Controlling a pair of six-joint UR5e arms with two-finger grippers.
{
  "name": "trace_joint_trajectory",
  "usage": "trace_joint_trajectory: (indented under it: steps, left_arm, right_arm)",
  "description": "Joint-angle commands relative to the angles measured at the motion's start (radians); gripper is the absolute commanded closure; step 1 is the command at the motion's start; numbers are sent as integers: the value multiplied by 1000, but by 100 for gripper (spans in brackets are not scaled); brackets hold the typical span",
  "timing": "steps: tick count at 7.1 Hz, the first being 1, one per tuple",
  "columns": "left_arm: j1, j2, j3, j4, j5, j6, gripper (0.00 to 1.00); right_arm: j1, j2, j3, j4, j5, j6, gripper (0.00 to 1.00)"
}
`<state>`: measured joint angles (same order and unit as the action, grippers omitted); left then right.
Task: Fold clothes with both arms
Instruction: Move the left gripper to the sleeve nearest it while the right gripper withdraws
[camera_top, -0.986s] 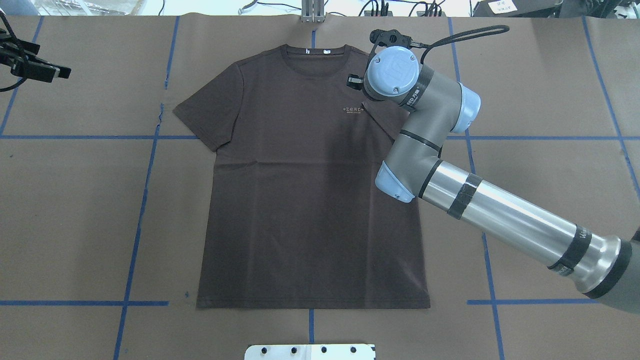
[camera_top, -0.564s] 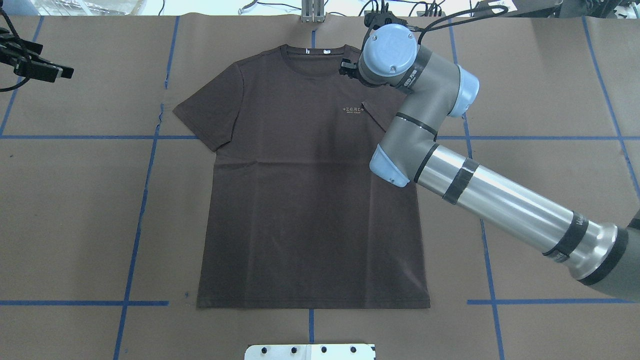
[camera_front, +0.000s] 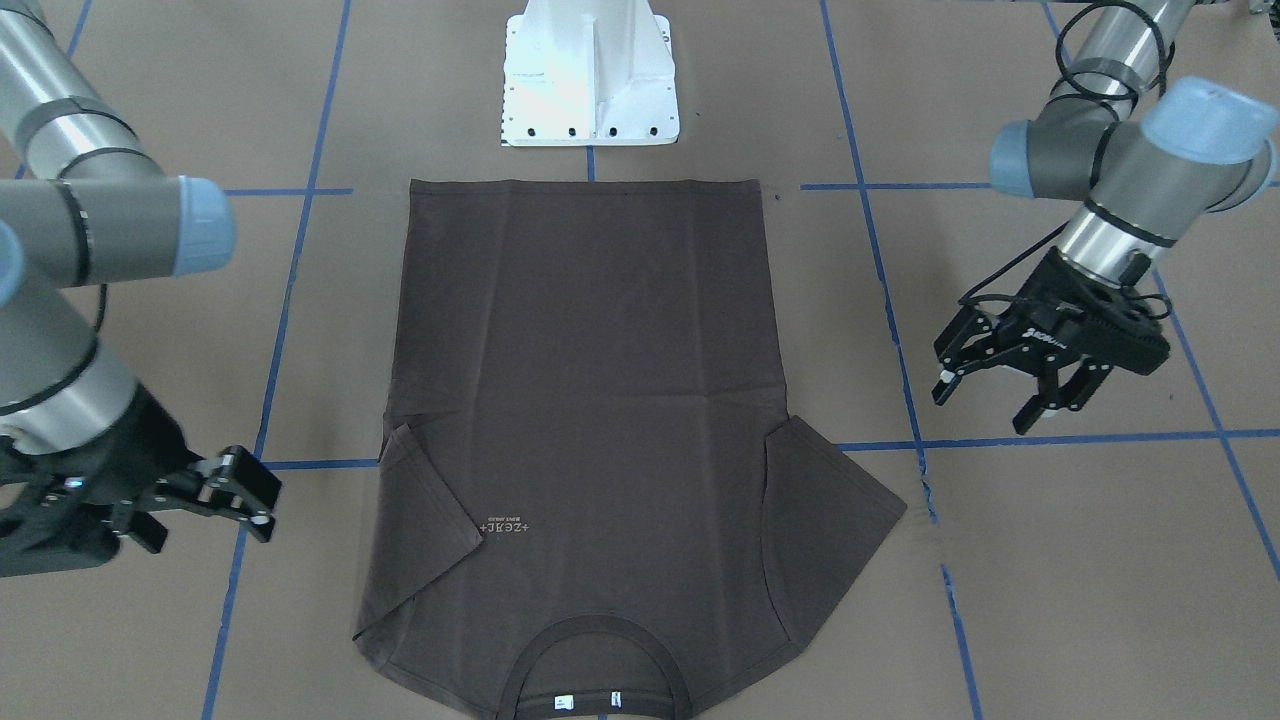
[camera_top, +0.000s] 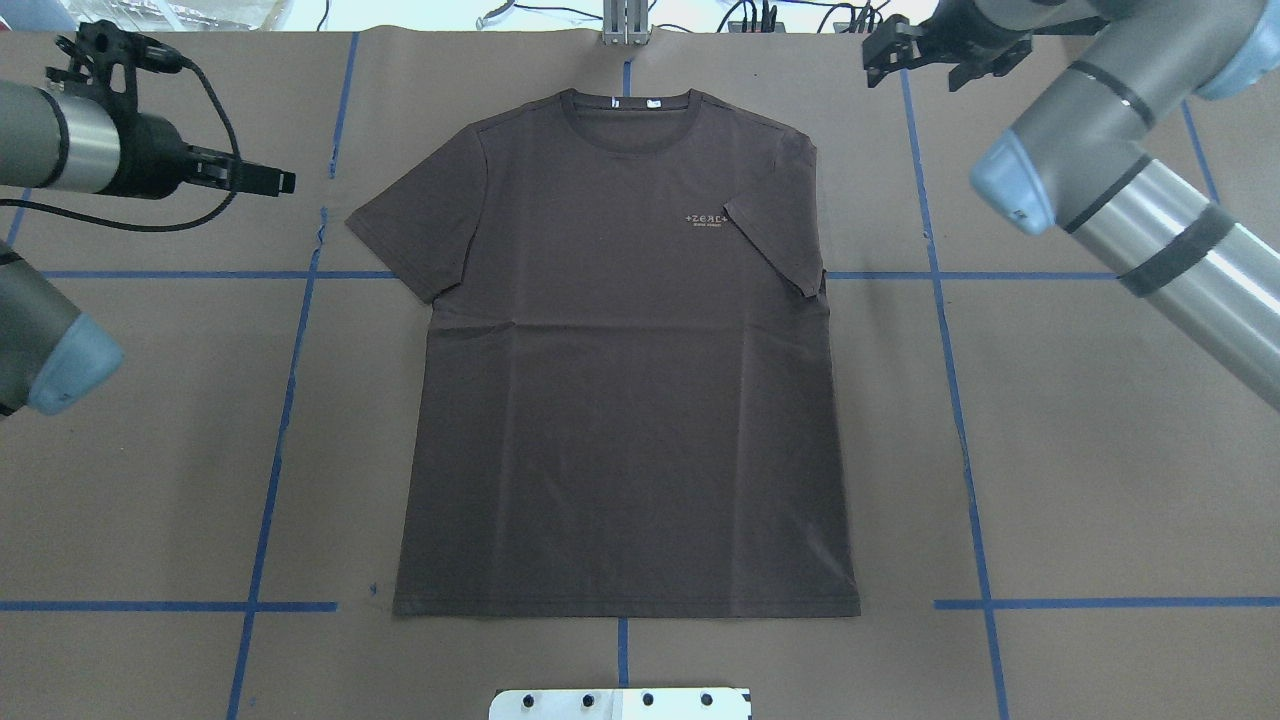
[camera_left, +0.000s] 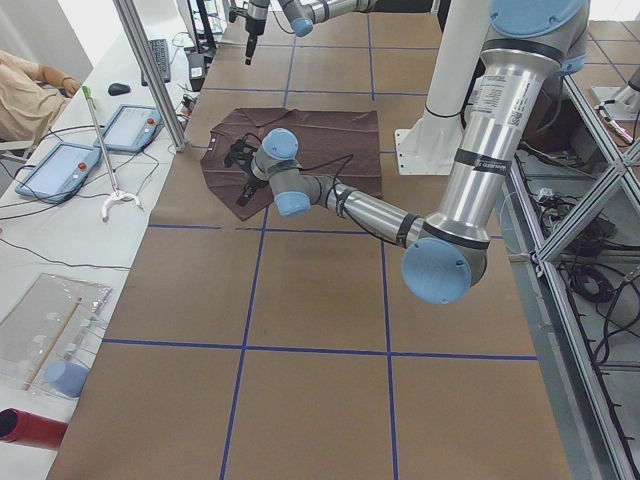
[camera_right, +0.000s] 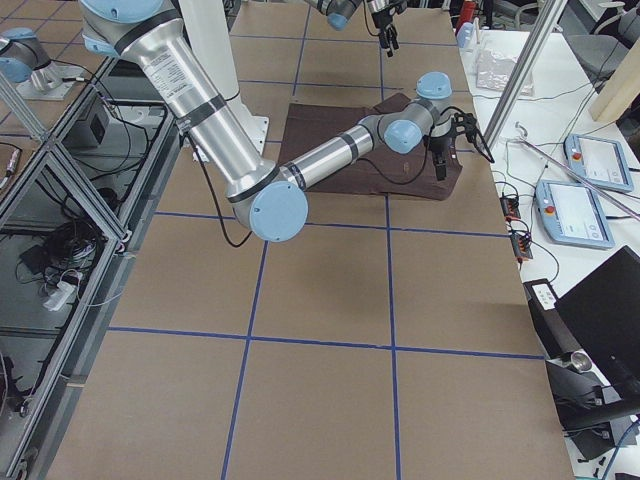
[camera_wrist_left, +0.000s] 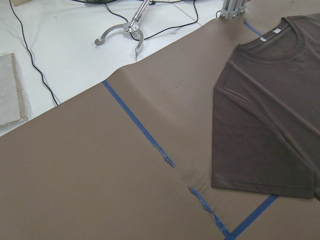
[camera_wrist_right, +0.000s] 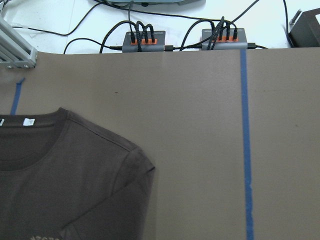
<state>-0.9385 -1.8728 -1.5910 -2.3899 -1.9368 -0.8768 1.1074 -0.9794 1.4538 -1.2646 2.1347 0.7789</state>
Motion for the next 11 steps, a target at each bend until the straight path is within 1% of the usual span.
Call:
trace_joint_trajectory:
  steps: [1, 2, 3, 4, 5, 7, 11]
  left_arm:
    - [64, -87, 139, -2, 125, -193, 36]
    - [67, -133, 219, -6, 193, -205, 39]
    - [76, -173, 292, -17, 215, -202, 40]
    - [96, -201, 380, -69, 243, -202, 41]
    - [122, -228, 429, -80, 287, -205, 41]
    - [124, -230, 433, -81, 288, -194, 43]
    - [124, -216, 405, -80, 275, -148, 44]
  right_arm:
    - [98, -108, 52, 7, 109, -118, 0]
    - [98, -129, 74, 7, 108, -116, 0]
    - [98, -130, 76, 8, 105, -116, 0]
    - [98, -131, 76, 7, 105, -116, 0]
    - [98, -130, 76, 8, 102, -115, 0]
    - [98, -130, 74, 7, 102, -116, 0]
    - [98, -131, 74, 7, 99, -115, 0]
